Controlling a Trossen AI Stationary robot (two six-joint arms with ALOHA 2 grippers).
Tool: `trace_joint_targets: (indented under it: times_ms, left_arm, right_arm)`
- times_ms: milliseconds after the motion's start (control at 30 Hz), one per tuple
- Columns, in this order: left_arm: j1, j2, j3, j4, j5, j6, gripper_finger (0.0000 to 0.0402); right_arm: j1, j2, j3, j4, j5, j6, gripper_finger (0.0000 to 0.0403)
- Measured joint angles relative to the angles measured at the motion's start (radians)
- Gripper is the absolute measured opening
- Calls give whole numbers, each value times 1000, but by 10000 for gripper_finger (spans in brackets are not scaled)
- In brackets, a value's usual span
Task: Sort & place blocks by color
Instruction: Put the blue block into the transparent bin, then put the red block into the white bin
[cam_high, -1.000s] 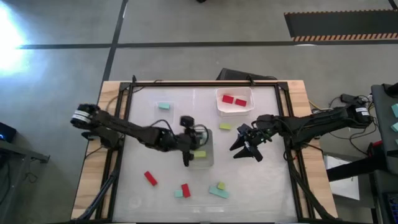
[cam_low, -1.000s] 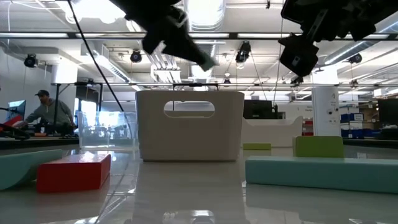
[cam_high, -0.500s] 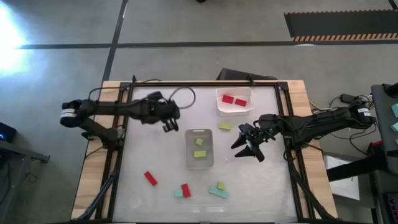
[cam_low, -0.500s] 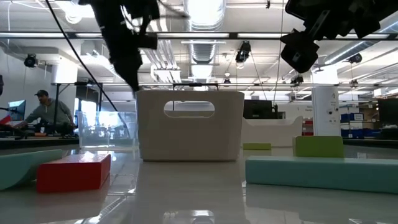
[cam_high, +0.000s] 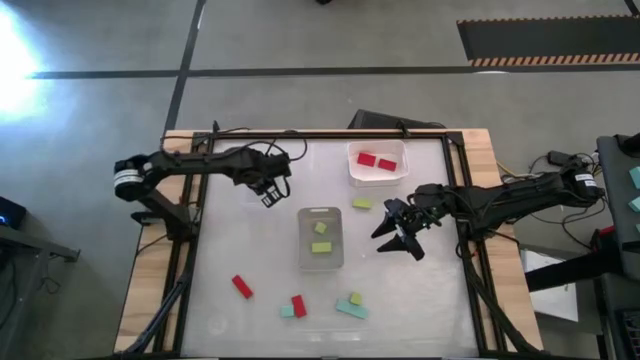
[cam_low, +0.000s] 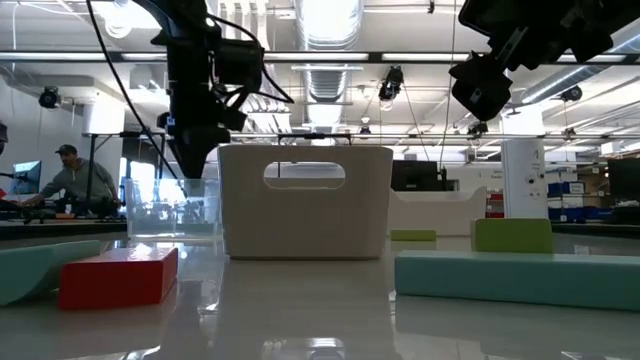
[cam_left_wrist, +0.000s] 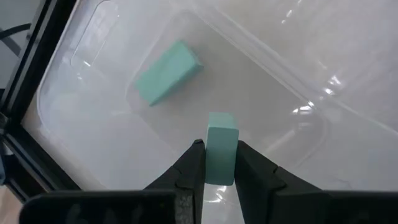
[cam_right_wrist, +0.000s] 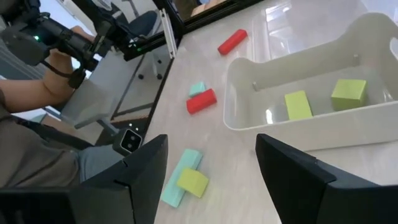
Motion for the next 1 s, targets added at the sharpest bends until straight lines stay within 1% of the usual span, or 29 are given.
trace_joint_targets:
  times_ms: [133,433,667,833,1000]
  left_arm:
    - [0,23,0,0,-24,-5,64]
    - [0,19,2,1,-25,-6,102]
    - [-18,17,3,1,-21,-37,109]
    - [-67,2,3,1,7,-85,109]
    - [-151,-35,4,0,41,-154,109]
  right_arm:
    - [0,0,0,-16,0,-5,233]
    - [0,0,-1,-23,0,-14,233]
    - [0,0,-5,-22,1,-20,233]
    - [0,0,-13,-25,48,-28,233]
    - [0,0,-16,-22,52,-56,233]
